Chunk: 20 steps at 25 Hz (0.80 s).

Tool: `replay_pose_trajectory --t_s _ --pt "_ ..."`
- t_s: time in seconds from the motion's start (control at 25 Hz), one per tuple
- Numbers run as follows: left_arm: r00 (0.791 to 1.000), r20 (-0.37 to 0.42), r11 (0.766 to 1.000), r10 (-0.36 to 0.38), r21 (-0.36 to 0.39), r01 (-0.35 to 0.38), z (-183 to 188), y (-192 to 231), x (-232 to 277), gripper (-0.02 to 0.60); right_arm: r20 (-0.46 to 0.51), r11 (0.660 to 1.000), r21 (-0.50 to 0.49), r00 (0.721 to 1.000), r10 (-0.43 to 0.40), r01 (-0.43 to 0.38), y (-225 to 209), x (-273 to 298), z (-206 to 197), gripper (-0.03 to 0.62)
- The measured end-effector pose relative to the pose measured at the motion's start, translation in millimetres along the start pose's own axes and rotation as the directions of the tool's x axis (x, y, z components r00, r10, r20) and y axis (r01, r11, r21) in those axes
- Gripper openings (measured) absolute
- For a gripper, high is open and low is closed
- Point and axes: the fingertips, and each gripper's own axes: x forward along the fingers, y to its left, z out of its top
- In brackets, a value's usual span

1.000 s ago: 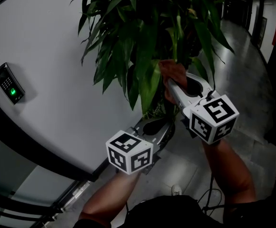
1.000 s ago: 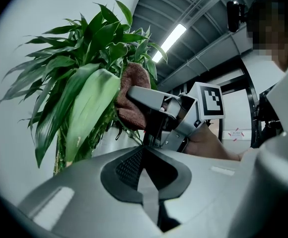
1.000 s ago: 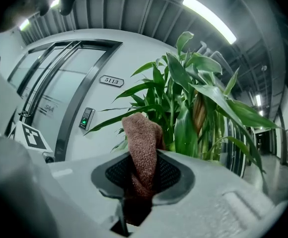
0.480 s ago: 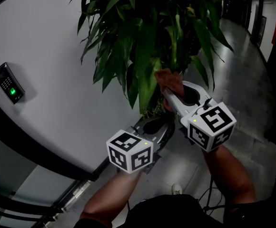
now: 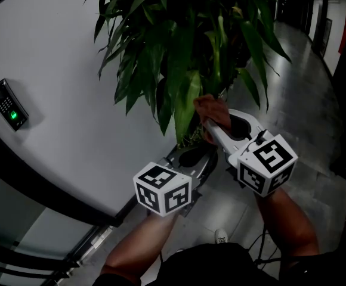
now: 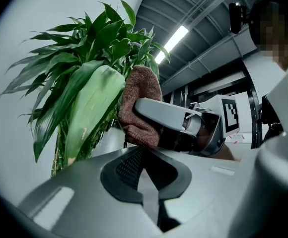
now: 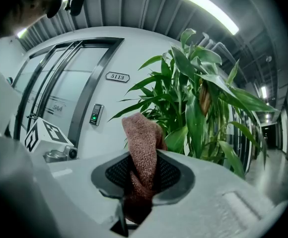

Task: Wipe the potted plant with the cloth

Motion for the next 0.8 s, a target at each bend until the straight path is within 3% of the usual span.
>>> replay_pose_trajectory --t_s 0.64,0.8 --pt "1.000 0.013 1.000 0.018 0.018 -0.019 2 3 -3 0.018 -0.041 0.999 -0.009 0.998 0.050 -0.051 18 -29 -12 0.075" --pt "0.999 0.031 1.000 0.011 0.020 -0.011 6 2 -4 0.018 -0.059 1.000 0.003 0.998 0.025 -0.025 12 -47 -21 0.075"
